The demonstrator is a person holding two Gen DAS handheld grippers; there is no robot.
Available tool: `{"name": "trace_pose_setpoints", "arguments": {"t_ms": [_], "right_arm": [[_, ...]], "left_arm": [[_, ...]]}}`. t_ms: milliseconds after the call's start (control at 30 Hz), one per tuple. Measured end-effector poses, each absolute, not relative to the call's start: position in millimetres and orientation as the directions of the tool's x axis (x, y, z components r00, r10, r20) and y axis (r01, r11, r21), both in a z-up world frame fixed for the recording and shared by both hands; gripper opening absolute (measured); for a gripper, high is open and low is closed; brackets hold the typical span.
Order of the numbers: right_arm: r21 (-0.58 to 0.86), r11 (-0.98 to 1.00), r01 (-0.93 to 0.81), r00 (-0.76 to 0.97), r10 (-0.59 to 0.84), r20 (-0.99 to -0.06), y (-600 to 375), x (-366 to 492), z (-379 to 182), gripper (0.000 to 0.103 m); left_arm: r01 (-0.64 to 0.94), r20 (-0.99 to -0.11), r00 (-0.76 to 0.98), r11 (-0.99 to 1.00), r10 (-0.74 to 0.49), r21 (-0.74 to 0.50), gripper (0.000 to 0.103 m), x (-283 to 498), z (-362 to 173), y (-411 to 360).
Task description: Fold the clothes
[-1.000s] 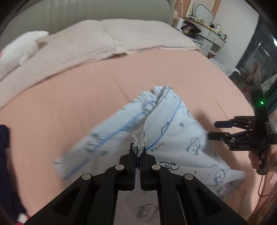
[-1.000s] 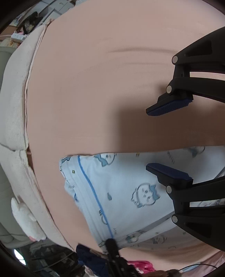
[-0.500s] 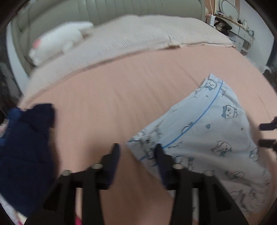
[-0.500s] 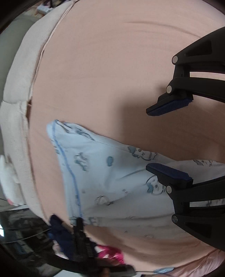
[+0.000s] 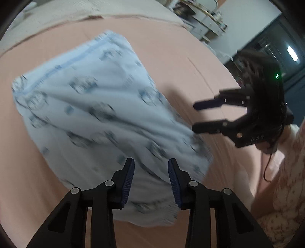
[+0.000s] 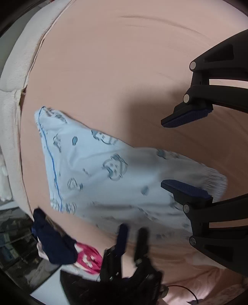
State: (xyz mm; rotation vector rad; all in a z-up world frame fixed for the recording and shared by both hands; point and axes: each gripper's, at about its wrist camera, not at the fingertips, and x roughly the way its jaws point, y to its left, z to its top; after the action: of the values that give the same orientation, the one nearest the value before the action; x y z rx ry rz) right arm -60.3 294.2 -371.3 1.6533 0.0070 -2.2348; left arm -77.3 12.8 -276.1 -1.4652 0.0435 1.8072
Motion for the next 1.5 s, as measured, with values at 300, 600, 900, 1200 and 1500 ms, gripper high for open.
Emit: {"name": "trace_pose_setpoints", "arguments": {"t_ms": [300,600,900,1200,1500], "right_arm": [[0.16,-0.914,0.372,-0.198,-0.246,-0.949,295,-14,-382,0.056],[0.131,-0.917,0.376,-0.253,-0.237,-0.938,288,1,-383,0.056],[0.261,-0.911,0.32,-0.34,-0.367,-0.866,283,7,-377,0.058],[0.213,-0.926,0.311,-0.236,-0.292,-0.927,276,4,-387,0.058],[0.168,-0.939,0.3,-0.357,-0.274,-0.893,300,9,-325,0.058]], "left_arm": [[-0.611,-0.808,0.072,-0.614,0.585,-0.499,0.035,-48,-273,31],[-0.647,-0.886,-0.126,-0.714,0.447,-0.268,0.006,-59,-280,50],[-0.647,-0.86,-0.288,-0.748,0.421,-0.149,0.006,-30,-231,-1],[-0.563,-0.908,-0.168,-0.793,0.383,-0.231,0.006,-21,-291,-8],[-0.584,-0.879,-0.135,-0.753,0.457,-0.302,0.007,-29,-279,-11]]}}
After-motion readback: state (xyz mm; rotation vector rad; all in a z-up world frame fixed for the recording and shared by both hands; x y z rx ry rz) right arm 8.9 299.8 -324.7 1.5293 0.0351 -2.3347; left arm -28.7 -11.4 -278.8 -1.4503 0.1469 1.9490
